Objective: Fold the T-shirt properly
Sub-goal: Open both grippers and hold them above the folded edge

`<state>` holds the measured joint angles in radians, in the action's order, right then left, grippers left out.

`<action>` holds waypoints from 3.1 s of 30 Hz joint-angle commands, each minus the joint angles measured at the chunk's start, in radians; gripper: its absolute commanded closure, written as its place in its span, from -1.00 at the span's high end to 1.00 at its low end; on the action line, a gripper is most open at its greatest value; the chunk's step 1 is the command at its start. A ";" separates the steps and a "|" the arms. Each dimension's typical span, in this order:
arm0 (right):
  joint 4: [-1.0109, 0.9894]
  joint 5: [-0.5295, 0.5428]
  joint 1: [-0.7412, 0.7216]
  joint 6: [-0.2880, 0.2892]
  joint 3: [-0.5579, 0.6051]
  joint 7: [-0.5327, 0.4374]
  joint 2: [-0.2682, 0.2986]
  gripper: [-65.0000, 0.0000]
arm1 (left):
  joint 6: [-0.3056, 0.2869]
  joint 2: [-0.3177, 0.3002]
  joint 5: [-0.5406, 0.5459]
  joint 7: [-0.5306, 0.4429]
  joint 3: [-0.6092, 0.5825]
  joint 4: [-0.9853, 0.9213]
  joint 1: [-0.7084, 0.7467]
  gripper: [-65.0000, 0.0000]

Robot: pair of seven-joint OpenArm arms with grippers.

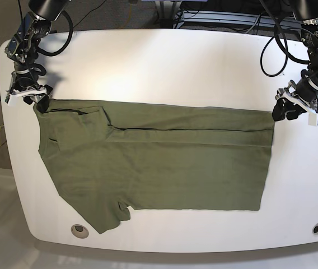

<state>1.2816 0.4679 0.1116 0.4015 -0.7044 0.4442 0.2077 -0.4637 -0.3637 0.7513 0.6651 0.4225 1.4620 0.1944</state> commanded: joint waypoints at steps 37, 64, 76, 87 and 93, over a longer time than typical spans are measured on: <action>-0.002 -0.005 -0.026 0.014 0.038 0.016 0.010 -1.00 | 0.004 -0.003 0.014 0.020 0.014 -0.175 -0.163 -0.06; -0.010 0.008 -0.028 0.018 0.039 0.027 0.008 -1.00 | 0.003 0.019 0.004 -0.017 0.007 -0.287 -0.199 -0.01; -0.007 0.005 -0.032 0.016 0.045 0.022 0.007 -1.00 | 0.000 0.031 0.015 -0.018 -0.006 -0.308 -0.206 -0.01; -0.001 0.002 -0.024 0.021 0.046 0.038 0.007 -1.00 | 0.014 0.032 -0.005 0.041 -0.016 -0.321 -0.196 -1.00; 0.007 0.006 -0.015 0.022 0.044 0.035 0.007 -1.00 | 0.018 0.037 -0.008 0.059 -0.019 -0.319 -0.183 -1.00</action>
<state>1.2713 0.4751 0.0917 0.4198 -0.6594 0.4679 0.2047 -0.4473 -0.3183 0.7544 0.6930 0.4049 1.1332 0.0090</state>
